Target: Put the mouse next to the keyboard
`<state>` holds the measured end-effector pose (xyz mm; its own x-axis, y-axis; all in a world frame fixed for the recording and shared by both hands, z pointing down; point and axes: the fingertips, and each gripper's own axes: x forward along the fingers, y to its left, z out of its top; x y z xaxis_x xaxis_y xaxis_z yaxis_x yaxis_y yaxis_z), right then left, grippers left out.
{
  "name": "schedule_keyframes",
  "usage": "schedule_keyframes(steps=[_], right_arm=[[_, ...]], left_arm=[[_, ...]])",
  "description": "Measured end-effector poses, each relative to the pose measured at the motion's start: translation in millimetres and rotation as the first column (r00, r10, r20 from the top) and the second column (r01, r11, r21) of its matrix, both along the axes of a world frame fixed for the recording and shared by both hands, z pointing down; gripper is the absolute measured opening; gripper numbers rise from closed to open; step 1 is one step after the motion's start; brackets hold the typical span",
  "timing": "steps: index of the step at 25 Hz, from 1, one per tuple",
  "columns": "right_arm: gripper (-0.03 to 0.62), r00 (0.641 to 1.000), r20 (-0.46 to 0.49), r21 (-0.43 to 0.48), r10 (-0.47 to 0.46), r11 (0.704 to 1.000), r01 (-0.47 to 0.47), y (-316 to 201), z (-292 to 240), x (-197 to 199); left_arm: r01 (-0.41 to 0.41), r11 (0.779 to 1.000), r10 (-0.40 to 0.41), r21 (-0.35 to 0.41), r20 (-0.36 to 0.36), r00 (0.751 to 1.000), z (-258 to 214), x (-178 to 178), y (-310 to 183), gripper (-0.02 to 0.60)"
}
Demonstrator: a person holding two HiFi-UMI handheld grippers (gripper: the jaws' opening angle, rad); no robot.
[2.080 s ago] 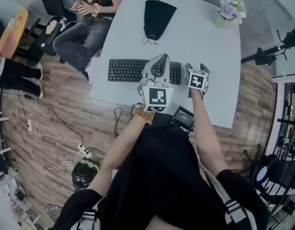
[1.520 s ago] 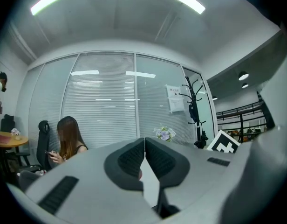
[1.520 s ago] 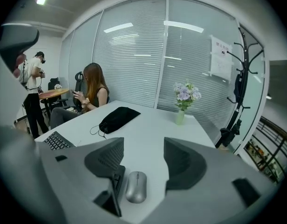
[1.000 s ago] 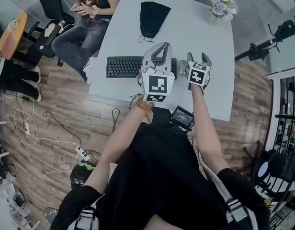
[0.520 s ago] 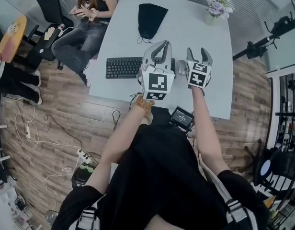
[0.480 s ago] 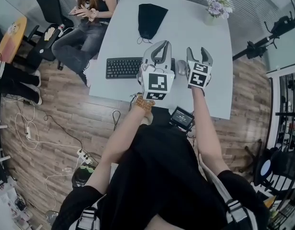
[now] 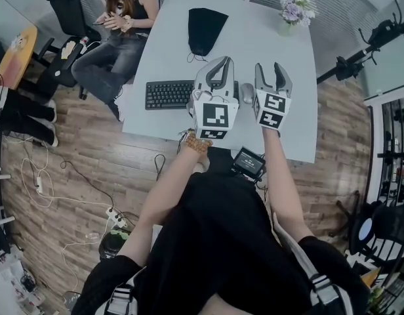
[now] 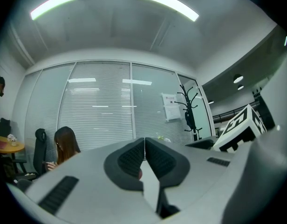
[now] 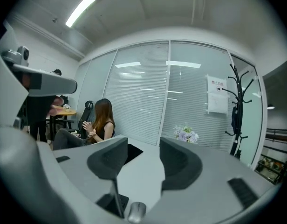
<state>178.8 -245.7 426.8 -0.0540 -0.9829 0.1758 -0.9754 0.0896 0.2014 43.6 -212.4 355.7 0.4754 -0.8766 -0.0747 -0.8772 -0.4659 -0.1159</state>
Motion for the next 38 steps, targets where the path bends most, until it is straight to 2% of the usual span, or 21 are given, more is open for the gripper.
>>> schedule_keyframes(steps=[13,19,23,28,31,38], right_arm=[[0.19,1.0,0.001,0.111,-0.03,0.993,0.03,30,-38,-21],[0.169,0.998,0.045,0.166,-0.049,0.985,0.041,41,-60,-29],[0.123,0.997,0.037,0.192,-0.061,0.98,0.053,49,-68,-37],[0.1,0.998,0.027,0.208,-0.061,0.977,0.054,56,-70,-38],[0.058,0.997,0.035,0.218,-0.066,0.974,0.057,59,-71,-36],[0.041,0.998,0.022,0.238,-0.06,0.97,0.053,67,-74,-35]], left_arm=[[0.016,0.999,-0.015,0.051,-0.017,1.0,-6,-3,11,0.012],[0.018,0.998,-0.017,0.063,-0.022,1.0,-5,-4,15,0.012],[0.013,0.998,-0.011,0.064,-0.031,0.999,-7,-3,17,0.012],[0.006,0.998,-0.004,0.065,-0.033,0.999,-5,-2,20,0.012],[0.005,0.998,-0.003,0.066,-0.031,1.0,-4,-2,20,0.012],[-0.008,0.997,0.011,0.082,-0.028,1.0,-7,1,23,0.012]])
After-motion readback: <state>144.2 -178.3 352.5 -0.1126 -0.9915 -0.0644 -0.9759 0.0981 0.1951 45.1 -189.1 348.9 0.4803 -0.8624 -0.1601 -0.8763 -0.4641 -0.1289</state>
